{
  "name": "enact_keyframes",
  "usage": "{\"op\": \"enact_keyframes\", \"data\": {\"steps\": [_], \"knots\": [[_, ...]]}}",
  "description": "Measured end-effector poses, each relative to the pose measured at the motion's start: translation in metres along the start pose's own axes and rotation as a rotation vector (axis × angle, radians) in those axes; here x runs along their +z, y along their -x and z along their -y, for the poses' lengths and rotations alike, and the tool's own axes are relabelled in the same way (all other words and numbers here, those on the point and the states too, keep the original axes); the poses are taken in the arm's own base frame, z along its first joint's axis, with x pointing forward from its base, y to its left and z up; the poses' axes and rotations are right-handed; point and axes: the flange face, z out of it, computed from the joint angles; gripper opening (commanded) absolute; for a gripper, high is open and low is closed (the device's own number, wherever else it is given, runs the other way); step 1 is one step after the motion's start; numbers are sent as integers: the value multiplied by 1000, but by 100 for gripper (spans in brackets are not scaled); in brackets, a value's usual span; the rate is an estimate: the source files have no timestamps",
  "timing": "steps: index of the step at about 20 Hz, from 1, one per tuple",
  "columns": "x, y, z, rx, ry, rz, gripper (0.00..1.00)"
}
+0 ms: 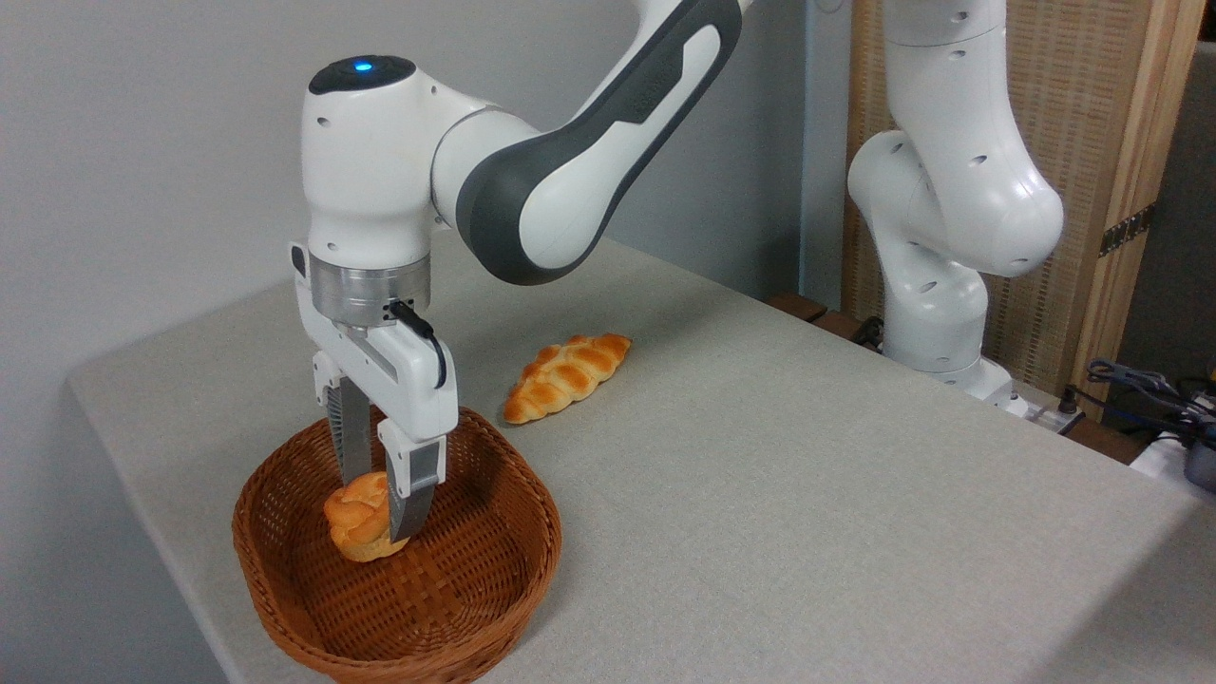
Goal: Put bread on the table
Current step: 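Lower the gripper into the basket and close it on the orange bun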
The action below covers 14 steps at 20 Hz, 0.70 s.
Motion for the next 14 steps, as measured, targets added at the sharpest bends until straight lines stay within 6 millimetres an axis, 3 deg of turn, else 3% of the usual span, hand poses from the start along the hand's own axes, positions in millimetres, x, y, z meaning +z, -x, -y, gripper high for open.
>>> {"op": "enact_keyframes", "data": {"steps": [1,4,14], "knots": [[1,0,-1,1,1,1,35],[3,-4,-6,11,6,1,18],[6,-5,-9,23,10,3,6]]}}
